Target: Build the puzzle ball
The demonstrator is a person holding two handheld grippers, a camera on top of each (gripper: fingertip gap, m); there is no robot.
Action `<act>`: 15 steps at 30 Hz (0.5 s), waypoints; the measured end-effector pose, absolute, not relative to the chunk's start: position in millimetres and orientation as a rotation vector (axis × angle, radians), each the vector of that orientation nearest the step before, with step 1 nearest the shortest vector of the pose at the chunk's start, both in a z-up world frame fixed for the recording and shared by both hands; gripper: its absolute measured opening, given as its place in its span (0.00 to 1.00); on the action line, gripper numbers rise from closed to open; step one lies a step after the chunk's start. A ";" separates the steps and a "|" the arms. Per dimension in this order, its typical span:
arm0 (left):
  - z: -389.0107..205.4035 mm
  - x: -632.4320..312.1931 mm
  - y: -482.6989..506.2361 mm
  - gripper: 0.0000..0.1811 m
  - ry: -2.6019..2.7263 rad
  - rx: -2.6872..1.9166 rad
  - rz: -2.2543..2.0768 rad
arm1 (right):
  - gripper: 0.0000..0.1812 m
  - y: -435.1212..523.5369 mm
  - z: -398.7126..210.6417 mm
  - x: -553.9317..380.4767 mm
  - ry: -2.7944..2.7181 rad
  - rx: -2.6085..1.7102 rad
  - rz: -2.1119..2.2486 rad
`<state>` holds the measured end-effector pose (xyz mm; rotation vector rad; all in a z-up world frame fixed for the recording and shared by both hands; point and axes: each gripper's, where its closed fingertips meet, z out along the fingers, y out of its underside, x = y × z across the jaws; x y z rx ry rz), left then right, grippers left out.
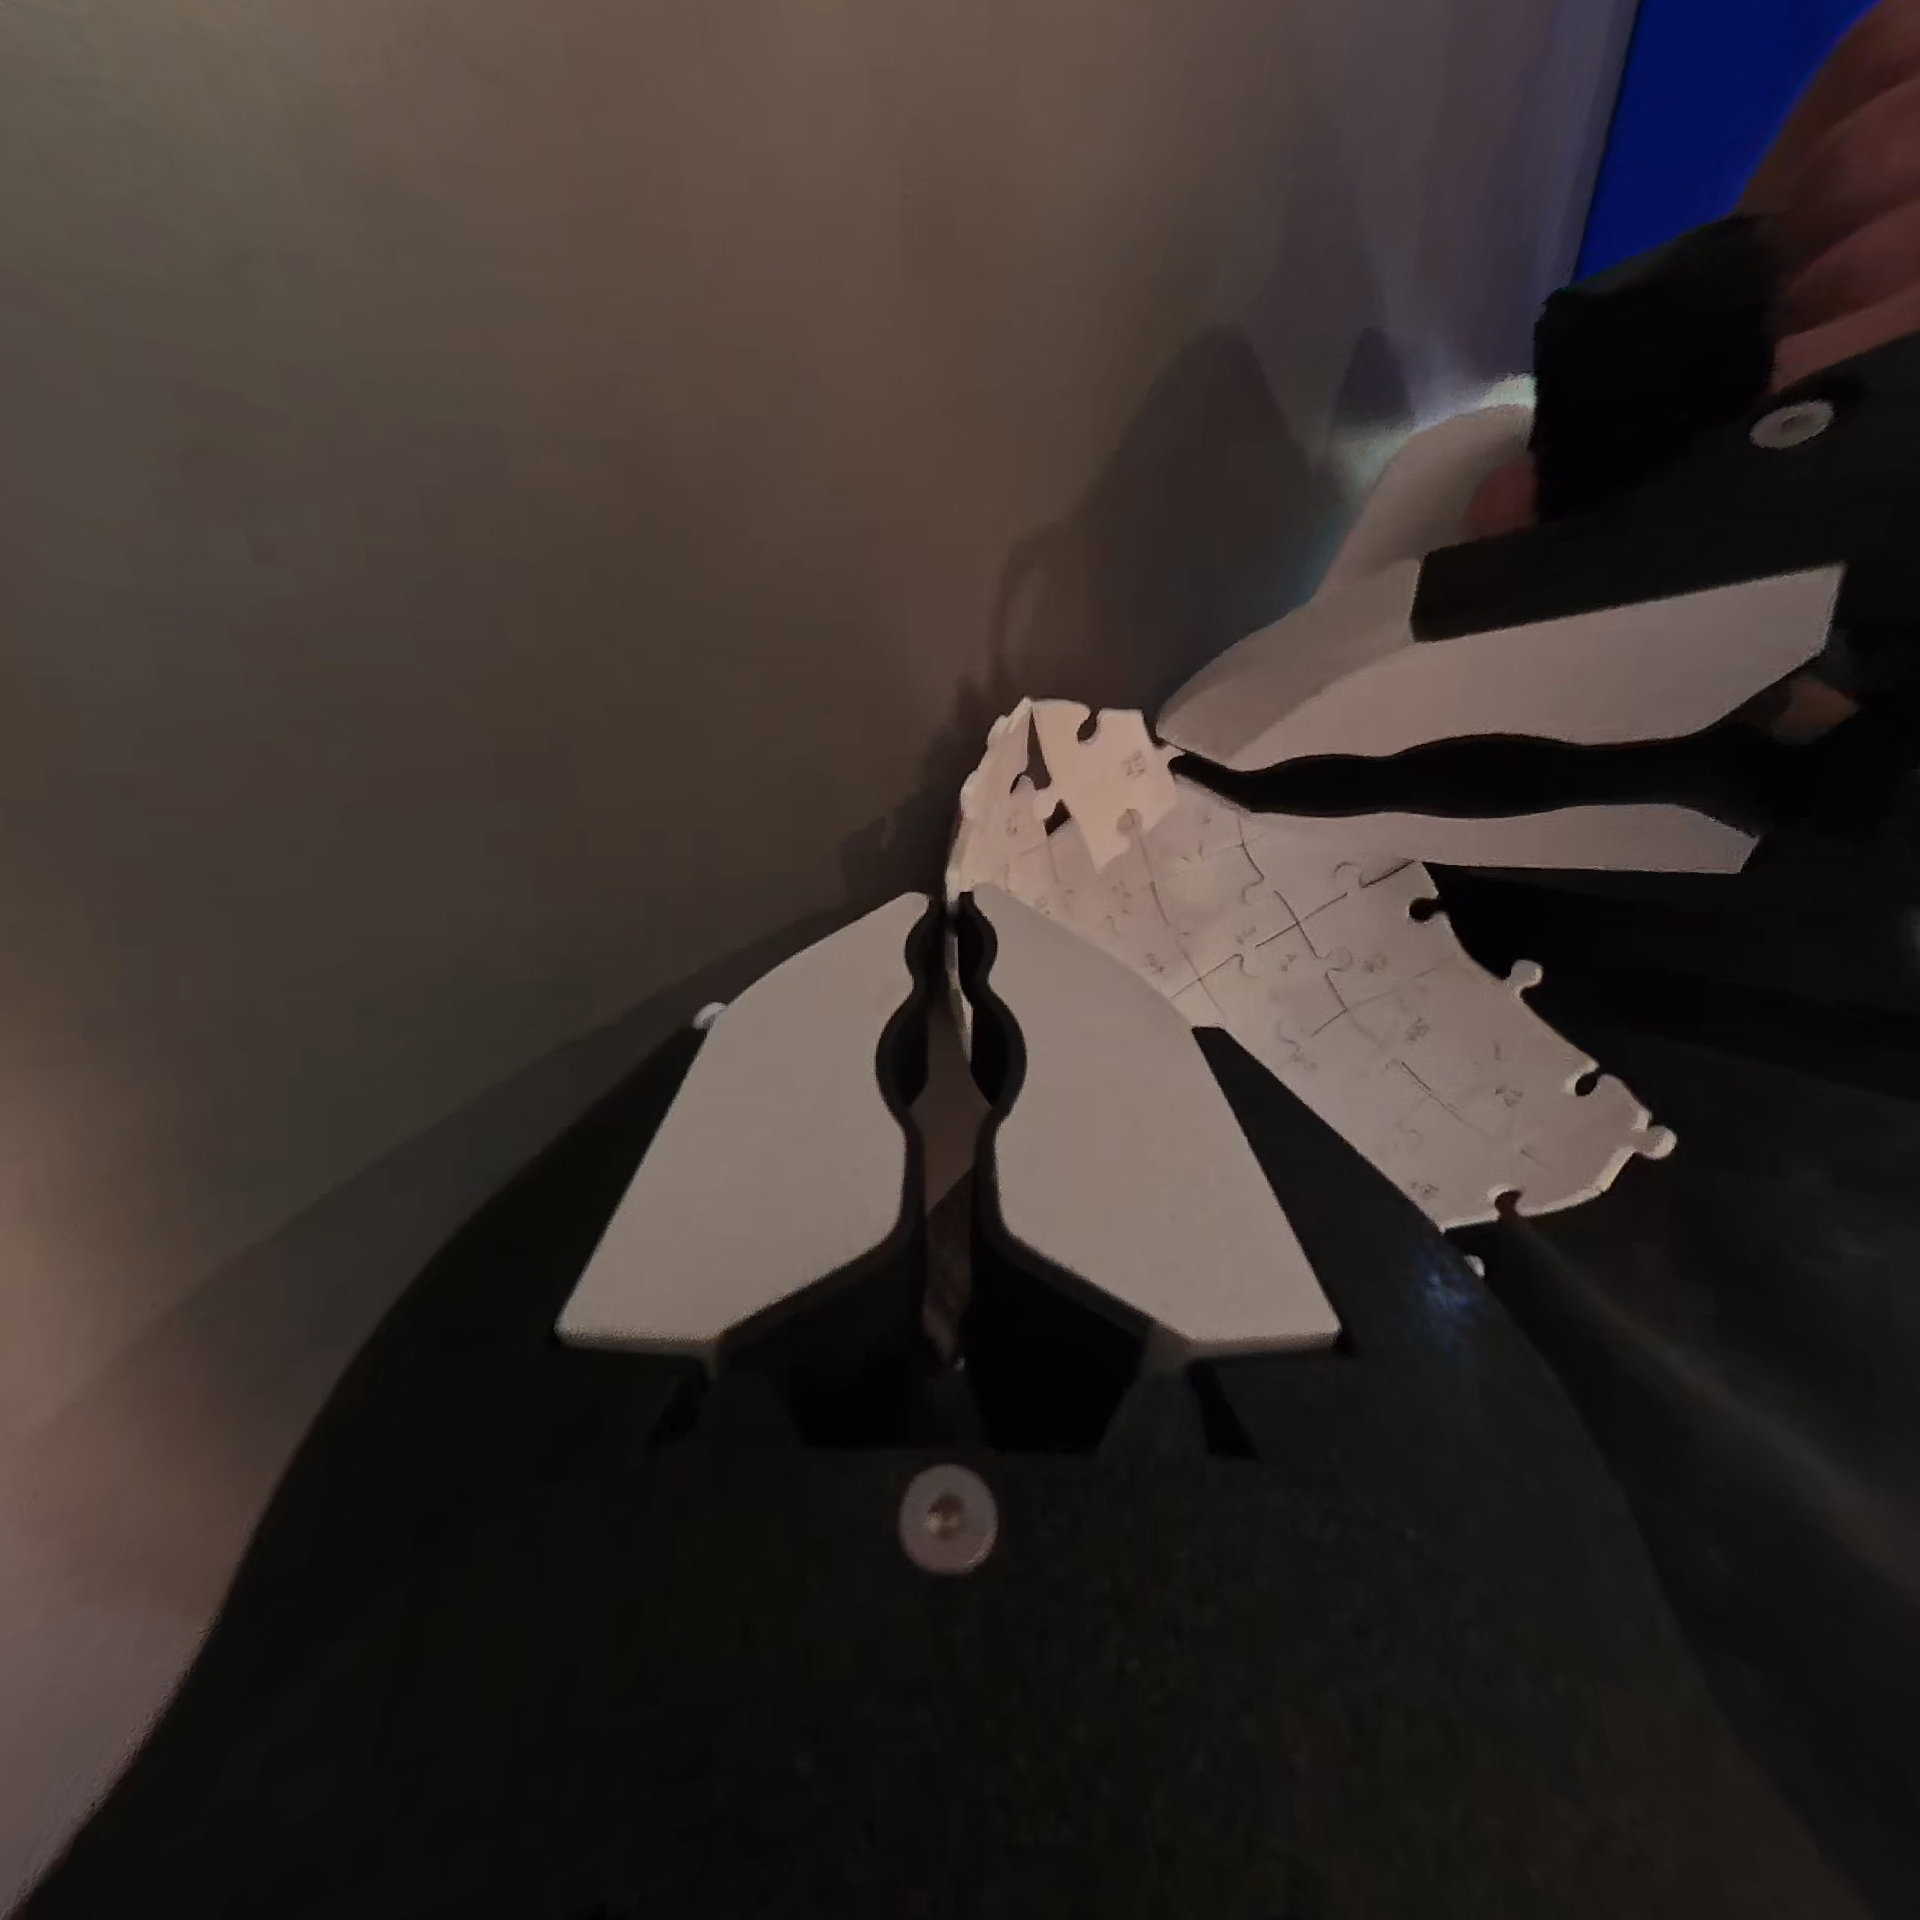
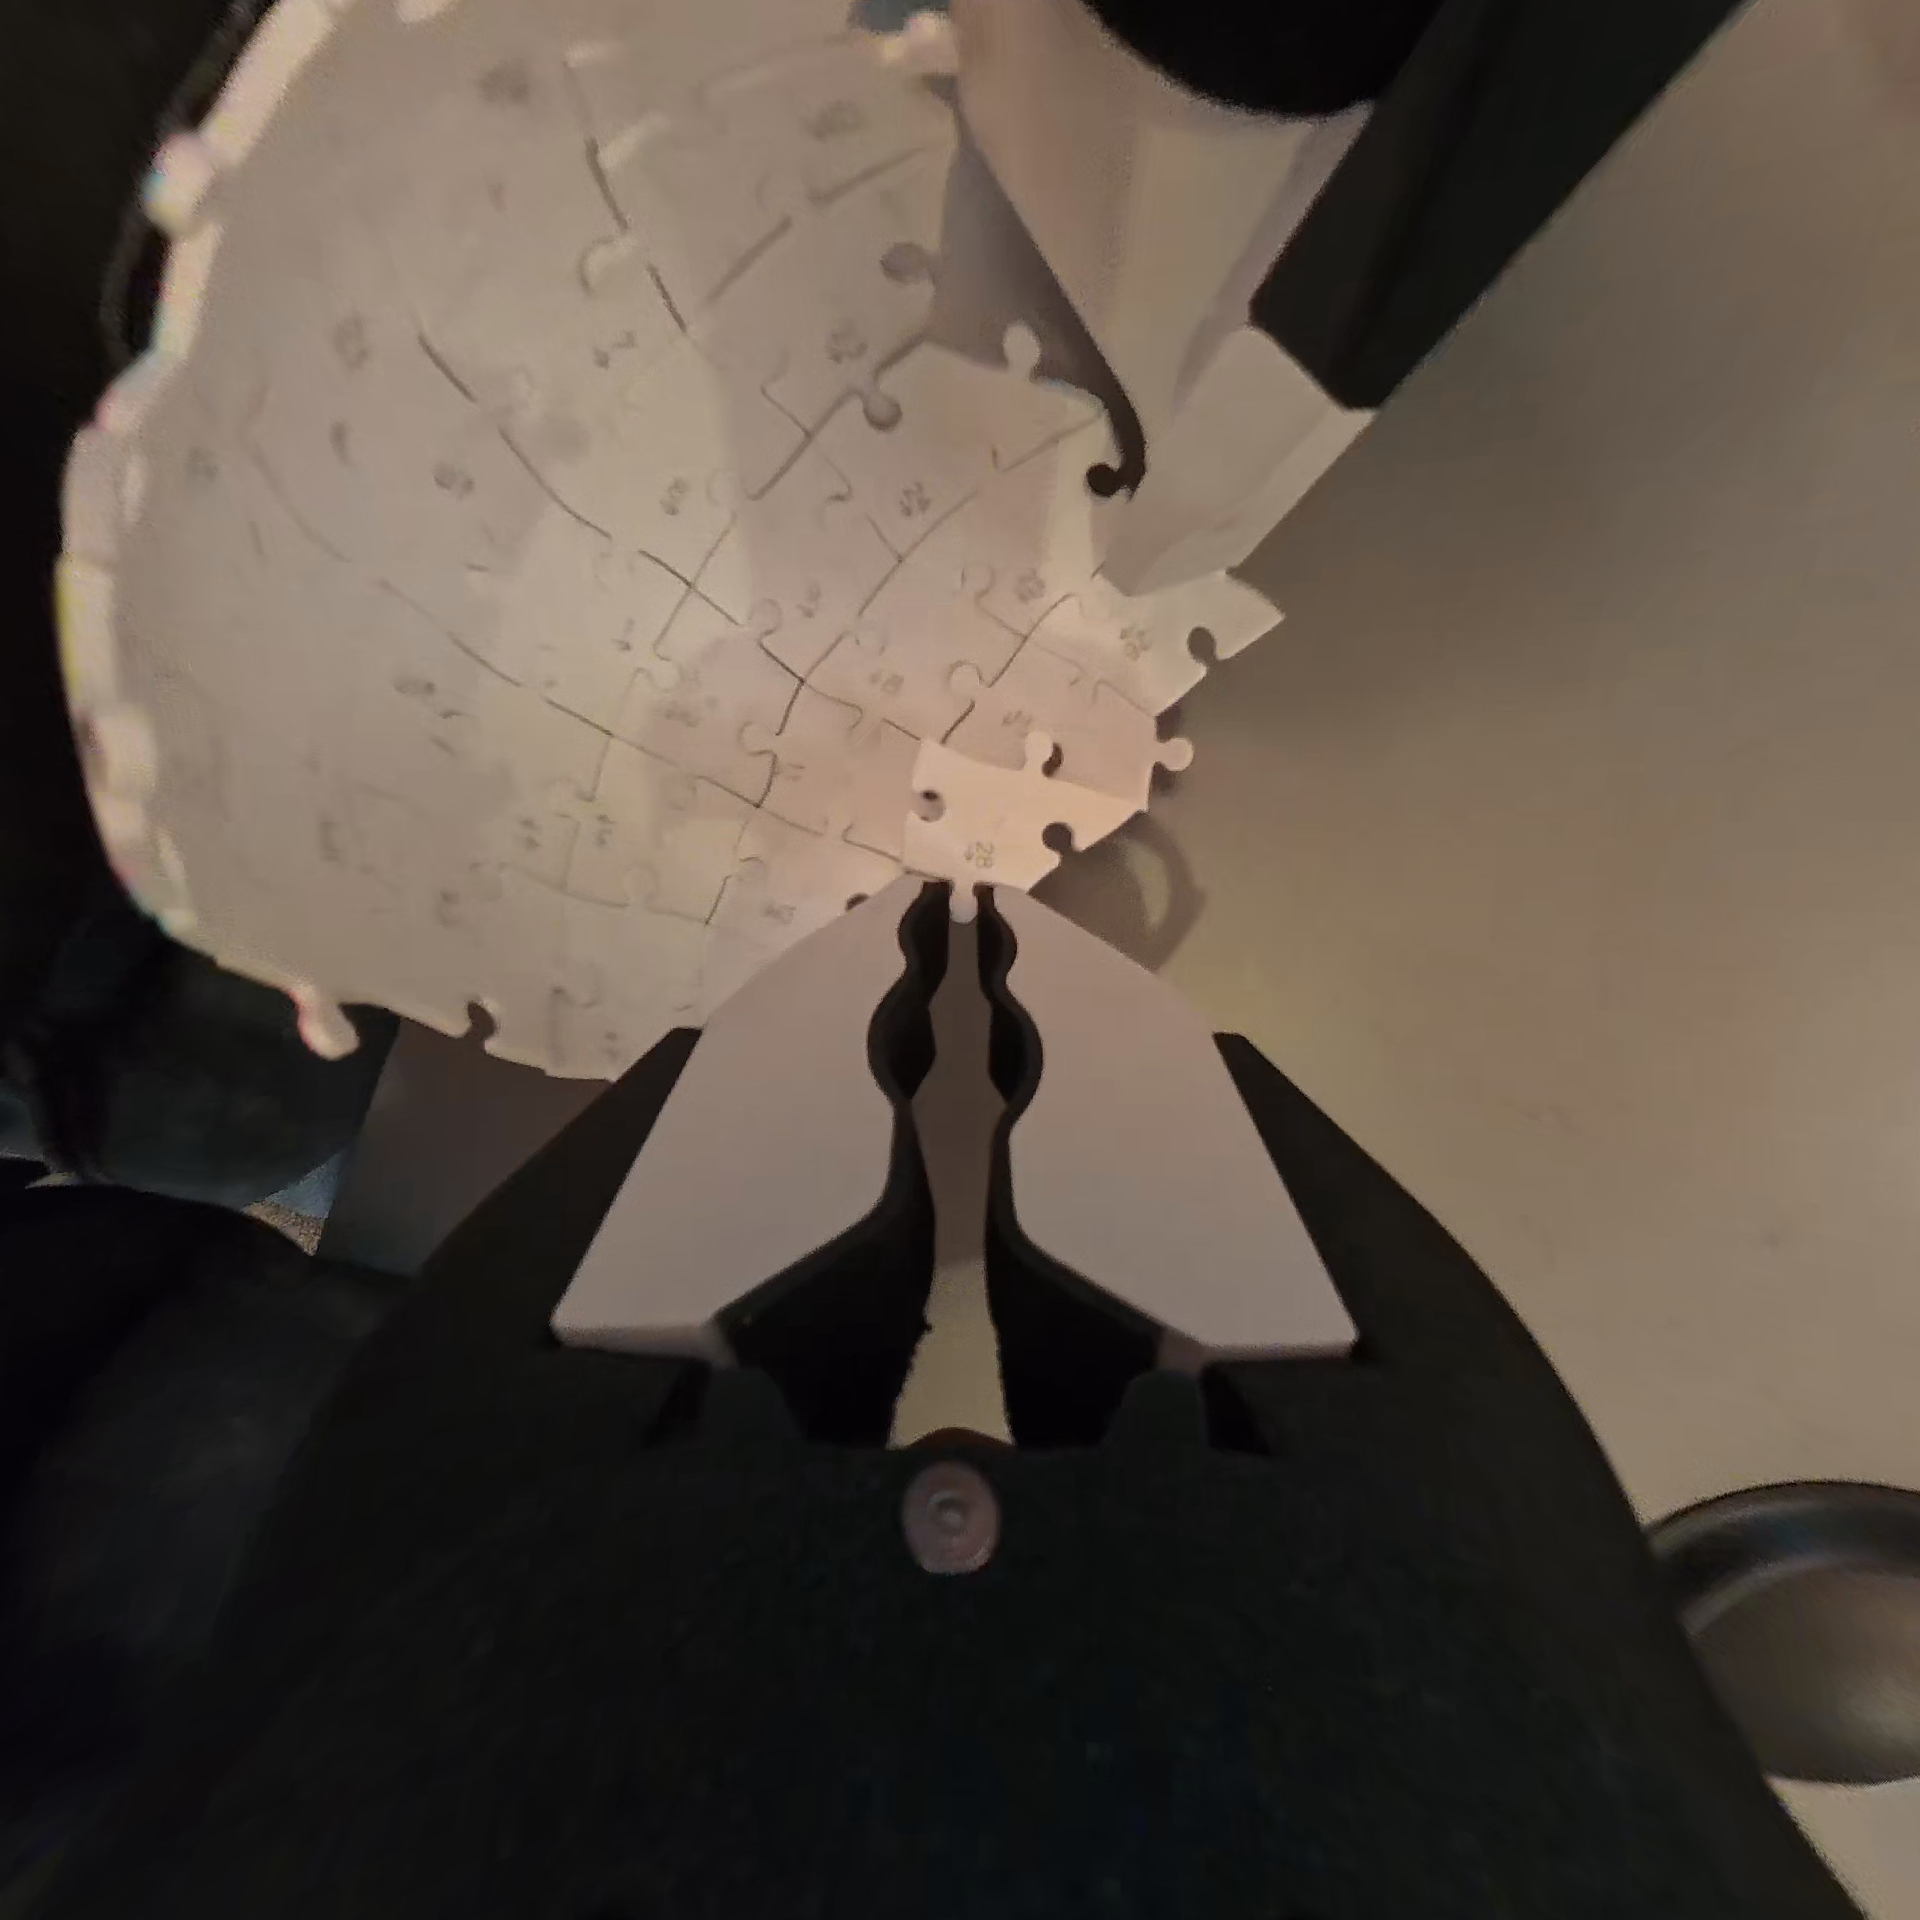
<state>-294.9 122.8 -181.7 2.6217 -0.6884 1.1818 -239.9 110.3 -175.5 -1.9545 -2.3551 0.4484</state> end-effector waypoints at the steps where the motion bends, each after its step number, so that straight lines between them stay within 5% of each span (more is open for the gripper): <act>1: -181.4 -294.8 122.7 0.01 -0.690 2.625 1.174 | 0.03 111.6 -175.1 -239.6 -2.363 -1.960 0.428; 15: -181.8 -293.0 125.2 0.01 -0.655 2.605 1.189 | 0.03 110.5 -184.7 -236.0 -2.376 -2.037 0.379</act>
